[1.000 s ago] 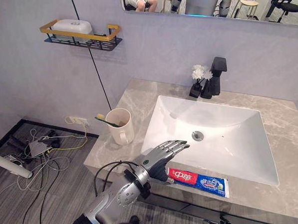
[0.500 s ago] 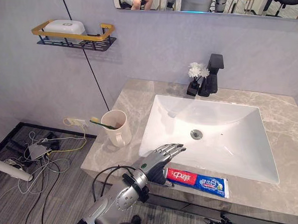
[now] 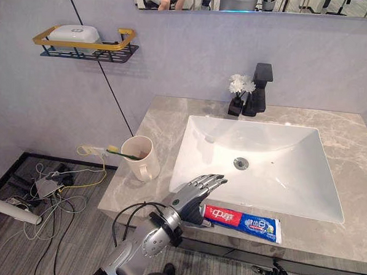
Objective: Organize washtable
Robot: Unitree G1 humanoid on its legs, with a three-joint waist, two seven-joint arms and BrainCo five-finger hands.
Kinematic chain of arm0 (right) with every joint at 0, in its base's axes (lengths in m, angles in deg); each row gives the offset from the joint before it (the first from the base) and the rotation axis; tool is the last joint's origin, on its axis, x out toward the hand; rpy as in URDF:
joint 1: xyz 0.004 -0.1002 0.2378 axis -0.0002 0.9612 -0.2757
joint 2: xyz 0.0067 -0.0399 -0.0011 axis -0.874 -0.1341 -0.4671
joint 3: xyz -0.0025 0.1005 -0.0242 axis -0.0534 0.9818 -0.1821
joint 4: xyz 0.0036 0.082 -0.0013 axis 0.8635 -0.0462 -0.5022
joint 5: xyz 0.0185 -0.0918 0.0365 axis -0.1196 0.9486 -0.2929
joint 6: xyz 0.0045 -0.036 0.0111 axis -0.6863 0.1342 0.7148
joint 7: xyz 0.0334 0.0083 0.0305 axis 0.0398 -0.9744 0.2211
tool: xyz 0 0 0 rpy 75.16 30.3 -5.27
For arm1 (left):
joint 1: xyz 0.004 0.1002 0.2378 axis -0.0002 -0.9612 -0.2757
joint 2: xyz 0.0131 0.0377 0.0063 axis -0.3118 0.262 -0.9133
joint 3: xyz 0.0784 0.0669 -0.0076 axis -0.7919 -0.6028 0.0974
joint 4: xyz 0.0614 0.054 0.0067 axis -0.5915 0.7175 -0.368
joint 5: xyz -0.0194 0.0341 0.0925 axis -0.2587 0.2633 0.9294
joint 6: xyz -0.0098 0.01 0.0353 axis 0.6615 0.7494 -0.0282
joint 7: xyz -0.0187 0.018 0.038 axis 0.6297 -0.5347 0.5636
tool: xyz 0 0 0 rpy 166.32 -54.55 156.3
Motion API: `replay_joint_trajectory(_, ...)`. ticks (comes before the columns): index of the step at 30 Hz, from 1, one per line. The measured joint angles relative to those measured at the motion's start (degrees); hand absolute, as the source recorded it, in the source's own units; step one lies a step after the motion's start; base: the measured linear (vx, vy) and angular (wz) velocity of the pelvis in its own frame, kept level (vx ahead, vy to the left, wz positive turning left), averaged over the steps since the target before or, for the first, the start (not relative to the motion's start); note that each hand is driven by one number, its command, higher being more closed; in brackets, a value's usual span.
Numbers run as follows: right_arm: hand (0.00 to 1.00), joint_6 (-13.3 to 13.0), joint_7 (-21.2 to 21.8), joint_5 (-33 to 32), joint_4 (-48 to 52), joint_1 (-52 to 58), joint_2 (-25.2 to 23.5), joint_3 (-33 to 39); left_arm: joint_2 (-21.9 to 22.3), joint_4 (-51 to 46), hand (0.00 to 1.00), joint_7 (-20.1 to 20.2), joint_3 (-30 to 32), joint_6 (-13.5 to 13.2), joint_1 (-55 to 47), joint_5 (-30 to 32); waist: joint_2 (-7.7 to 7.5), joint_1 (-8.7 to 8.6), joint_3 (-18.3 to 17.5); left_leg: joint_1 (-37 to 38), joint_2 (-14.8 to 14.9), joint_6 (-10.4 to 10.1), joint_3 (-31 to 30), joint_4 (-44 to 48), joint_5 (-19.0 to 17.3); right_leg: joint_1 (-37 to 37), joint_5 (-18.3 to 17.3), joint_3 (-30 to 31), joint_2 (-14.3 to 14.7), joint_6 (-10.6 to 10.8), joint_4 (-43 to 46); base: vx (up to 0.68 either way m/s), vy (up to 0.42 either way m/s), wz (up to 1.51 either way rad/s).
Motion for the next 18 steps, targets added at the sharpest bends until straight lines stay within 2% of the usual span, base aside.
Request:
replay_joint_trajectory(1, 0.0, 0.0, 0.1, -0.1, 0.0, 0.0, 0.0, 0.0, 0.0, 0.5, 1.0, 0.1, 0.0, 0.2, 0.0, 0.3, 0.15, -0.04, 0.0, 0.0, 0.0, 0.0, 0.1, 0.0, -0.1, -0.1, 0.0, 0.1, 0.0, 0.0, 0.0, 0.01, 0.001, -0.06)
replay_joint_trajectory(9, 0.0, 0.6, 0.3, -0.4, 0.1, -0.1, 0.1, 0.1, -0.2, 2.6, 1.0, 1.0, 0.1, 0.8, 0.7, 4.3, 0.38, -0.26, 0.2, 0.0, 0.1, 0.0, 0.6, 0.0, -0.2, -0.2, 0.1, 0.5, 0.0, 0.2, -0.1, 0.01, 0.001, -0.02)
replay_joint_trajectory(12, 0.0, 0.7, 0.5, -0.5, 0.3, -0.9, 0.1, 0.1, -0.1, 2.5, 1.0, 1.1, 1.0, 1.2, 1.8, 4.3, 0.38, -1.48, 0.2, 0.1, 0.2, -0.1, 0.8, 0.0, -0.4, -0.3, 0.1, 0.8, 0.1, 0.2, -0.1, 0.01, 0.004, -0.06)
replay_joint_trajectory(18, 0.0, 0.7, 0.8, -1.5, 0.6, -0.6, 0.0, 0.2, -0.1, 2.7, 1.0, 1.1, 1.8, 1.5, 2.9, 4.3, 0.56, -1.62, 0.4, 0.6, 0.2, -0.1, 1.8, 0.0, -0.9, -0.2, 0.1, 1.7, 0.0, 0.2, -0.4, 0.02, 0.007, -0.08)
